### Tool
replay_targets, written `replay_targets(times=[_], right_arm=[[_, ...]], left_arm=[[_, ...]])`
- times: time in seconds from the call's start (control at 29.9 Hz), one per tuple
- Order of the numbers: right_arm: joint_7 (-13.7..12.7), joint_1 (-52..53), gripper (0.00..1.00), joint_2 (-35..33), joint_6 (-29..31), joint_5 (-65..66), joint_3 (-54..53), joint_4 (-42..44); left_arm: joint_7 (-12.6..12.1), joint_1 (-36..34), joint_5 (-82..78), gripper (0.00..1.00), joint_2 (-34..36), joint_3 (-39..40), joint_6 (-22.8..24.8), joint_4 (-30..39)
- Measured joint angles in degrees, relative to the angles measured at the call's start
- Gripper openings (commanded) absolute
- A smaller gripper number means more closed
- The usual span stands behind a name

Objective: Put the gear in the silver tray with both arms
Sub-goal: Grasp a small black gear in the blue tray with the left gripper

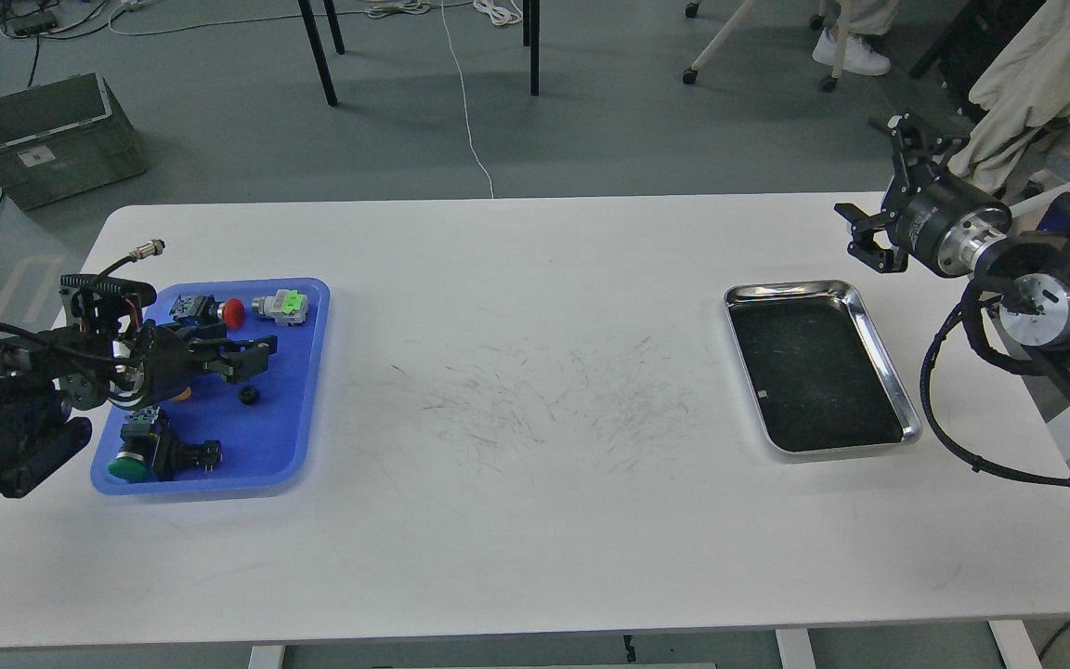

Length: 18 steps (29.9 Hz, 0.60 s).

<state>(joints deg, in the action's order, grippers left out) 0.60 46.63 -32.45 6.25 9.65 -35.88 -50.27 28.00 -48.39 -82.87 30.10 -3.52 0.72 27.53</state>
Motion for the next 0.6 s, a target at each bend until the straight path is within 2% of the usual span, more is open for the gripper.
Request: replay_targets(times=[0.17, 0.4, 0.6], right_arm=[[0.00, 0.03, 0.99, -0.34, 0.01, 0.01, 0.02, -0.02], [0.00, -0.03, 0.99, -0.49, 0.03, 0.01, 0.03, -0.10], [0.00, -0.05, 0.99, -0.54, 0.07, 0.02, 0.03, -0.10]], left_arm=[[0.00, -0.06, 0.16, 0.75, -0.31, 0.06, -0.02, -0.12], [0.00, -0.03, 0.09, 0.68, -1.29, 0.02, -0.18, -0.25], [0.00, 0.10, -0.06, 0.63, -3.71, -0.13, -0.29, -3.81]])
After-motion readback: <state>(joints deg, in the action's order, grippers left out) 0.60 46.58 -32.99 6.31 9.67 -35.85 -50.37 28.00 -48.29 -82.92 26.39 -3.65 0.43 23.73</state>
